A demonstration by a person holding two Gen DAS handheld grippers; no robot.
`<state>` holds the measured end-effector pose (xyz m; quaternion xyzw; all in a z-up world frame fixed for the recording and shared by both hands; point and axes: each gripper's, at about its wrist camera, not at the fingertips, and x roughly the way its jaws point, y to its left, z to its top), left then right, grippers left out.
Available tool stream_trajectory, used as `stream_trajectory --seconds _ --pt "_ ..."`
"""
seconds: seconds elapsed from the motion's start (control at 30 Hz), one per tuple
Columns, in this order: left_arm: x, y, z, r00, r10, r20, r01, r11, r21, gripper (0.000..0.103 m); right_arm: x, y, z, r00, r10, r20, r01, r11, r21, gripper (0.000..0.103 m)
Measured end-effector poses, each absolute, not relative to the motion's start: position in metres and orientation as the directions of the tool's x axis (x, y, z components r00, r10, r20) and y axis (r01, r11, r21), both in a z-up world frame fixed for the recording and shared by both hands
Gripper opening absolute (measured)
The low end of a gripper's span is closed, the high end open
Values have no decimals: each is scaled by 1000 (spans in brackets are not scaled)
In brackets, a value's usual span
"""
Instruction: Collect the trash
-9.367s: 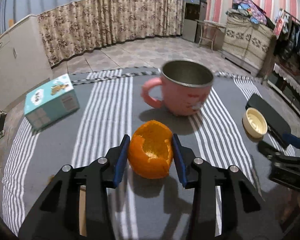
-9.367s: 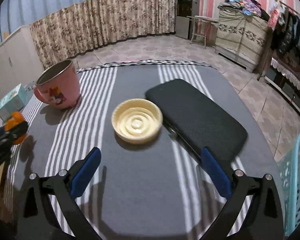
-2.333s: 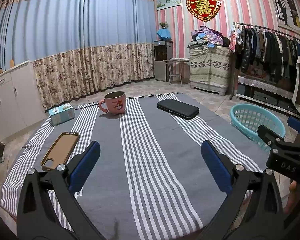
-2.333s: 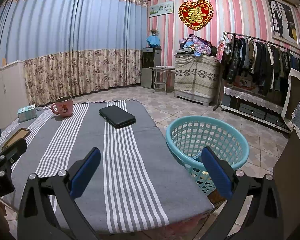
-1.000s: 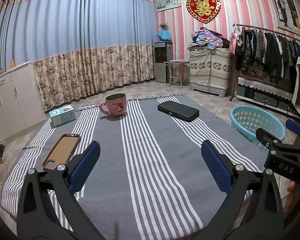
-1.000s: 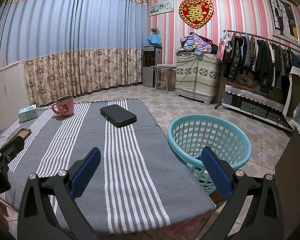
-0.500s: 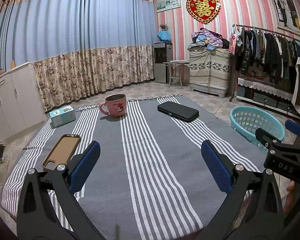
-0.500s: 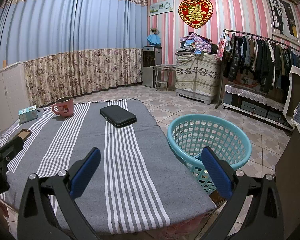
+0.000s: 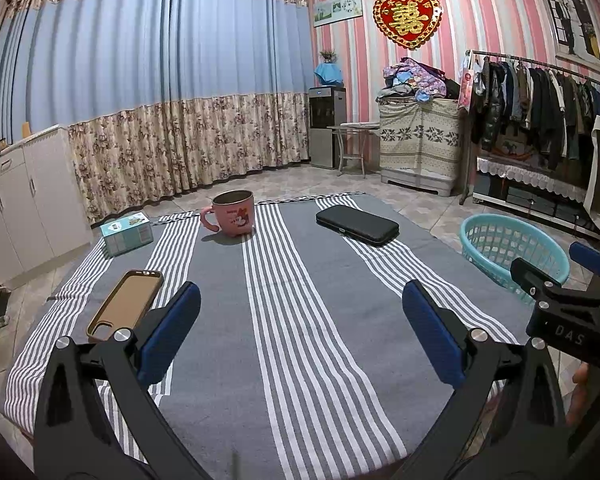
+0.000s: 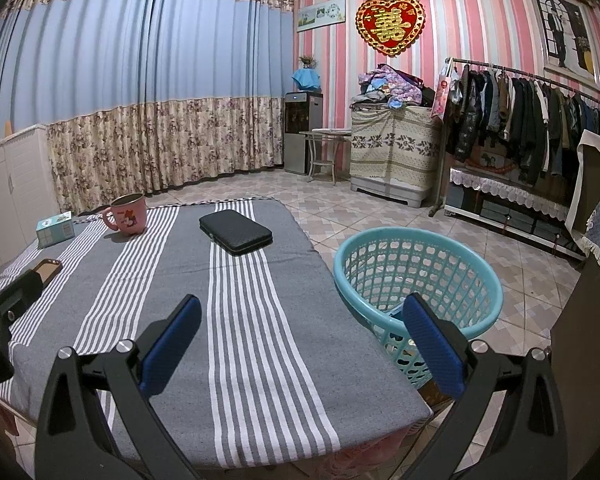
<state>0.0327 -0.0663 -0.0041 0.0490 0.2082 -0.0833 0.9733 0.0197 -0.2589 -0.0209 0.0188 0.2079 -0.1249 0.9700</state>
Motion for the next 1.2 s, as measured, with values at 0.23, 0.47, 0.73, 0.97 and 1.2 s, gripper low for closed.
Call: stream_trajectory --seconds 0.23,0.47,0.73,0.97,1.2 --pt "33 -66 -2 901 -141 -410 182 981 63 98 20 -258 -21 883 -234 -408 249 968 -16 98" --pt "33 -66 -2 901 -142 -411 183 981 63 98 20 -260 -20 882 -233 -409 250 968 -13 98" --pt "32 -67 -3 902 -139 -409 181 981 66 98 19 -259 -21 882 -232 -409 250 968 -10 98" --pt "31 -67 -4 902 -141 -409 183 981 65 98 20 -259 -20 882 -234 -409 252 968 -10 98" --pt "32 -65 5 905 -143 -401 184 981 66 98 20 -260 -20 882 -234 -409 251 968 -12 98"
